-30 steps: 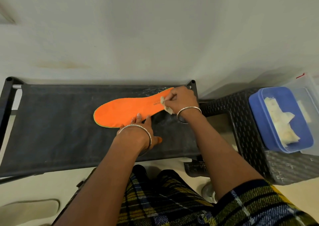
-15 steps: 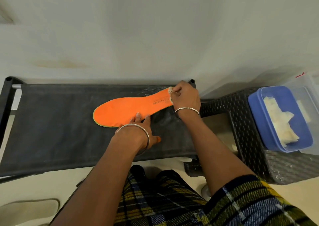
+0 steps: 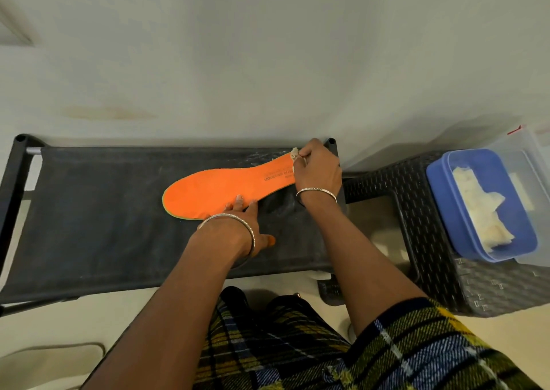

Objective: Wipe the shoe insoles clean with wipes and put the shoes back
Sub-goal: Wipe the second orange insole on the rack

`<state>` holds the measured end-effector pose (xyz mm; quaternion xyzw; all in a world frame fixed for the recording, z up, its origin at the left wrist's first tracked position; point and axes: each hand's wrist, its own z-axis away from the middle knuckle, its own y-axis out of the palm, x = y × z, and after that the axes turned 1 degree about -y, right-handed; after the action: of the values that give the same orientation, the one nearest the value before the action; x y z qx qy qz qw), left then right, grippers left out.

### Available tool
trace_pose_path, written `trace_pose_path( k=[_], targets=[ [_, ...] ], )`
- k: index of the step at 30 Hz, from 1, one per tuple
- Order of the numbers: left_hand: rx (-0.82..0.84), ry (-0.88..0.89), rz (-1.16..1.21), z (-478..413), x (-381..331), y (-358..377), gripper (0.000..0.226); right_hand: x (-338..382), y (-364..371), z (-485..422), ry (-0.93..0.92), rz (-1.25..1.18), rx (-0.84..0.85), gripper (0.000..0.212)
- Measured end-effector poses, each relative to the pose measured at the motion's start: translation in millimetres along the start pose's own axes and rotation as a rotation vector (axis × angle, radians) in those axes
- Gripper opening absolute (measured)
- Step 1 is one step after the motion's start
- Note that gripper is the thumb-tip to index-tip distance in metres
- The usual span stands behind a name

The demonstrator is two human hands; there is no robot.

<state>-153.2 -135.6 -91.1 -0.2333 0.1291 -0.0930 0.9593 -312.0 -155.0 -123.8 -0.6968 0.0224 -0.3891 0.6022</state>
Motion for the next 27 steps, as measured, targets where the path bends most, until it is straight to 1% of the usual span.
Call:
trace_pose_path(
  k=[2,6,7,10,14,15,18,19,20,24,27],
  targets=[
    [-0.004,-0.005,-0.001,1,0,0,0.089,2,1,0,-0.02,0.0,0.021,0.002],
    [0.0,-0.008,-0.006,2,-3,-2,0.088,1,-1,-1,-0.096,-0.034,0.132,0.002],
    [0.0,-0.01,-0.008,3,-4,-2,0.088,-2,-1,-2,-0.094,-0.027,0.122,0.002],
    [0.007,-0.014,-0.005,3,-5,-3,0.088,-8,0,-3,-0.057,-0.063,0.019,0.004],
    [0.007,-0.01,-0.007,2,-3,-2,0.088,-10,-2,-5,0.006,-0.123,0.014,0.003],
    [0.002,-0.012,-0.012,1,-3,-1,0.089,-10,-5,-8,0.034,-0.11,0.04,0.006],
    [-0.003,-0.014,-0.017,0,-3,-1,0.089,-13,-12,-17,0.084,0.019,0.205,0.02],
    [-0.004,-0.012,-0.014,0,-3,-1,0.089,-14,-13,-18,0.087,0.028,0.229,0.022],
    [-0.007,-0.01,-0.007,0,-3,-1,0.089,-15,-12,-19,0.078,0.016,0.22,0.021],
    [-0.006,-0.006,0.012,-1,-2,0,0.09,-14,-8,-15,0.007,-0.069,0.045,0.013],
    [0.0,-0.003,0.009,1,-3,-1,0.089,-17,-8,-16,0.006,-0.026,0.033,0.01]
  ],
)
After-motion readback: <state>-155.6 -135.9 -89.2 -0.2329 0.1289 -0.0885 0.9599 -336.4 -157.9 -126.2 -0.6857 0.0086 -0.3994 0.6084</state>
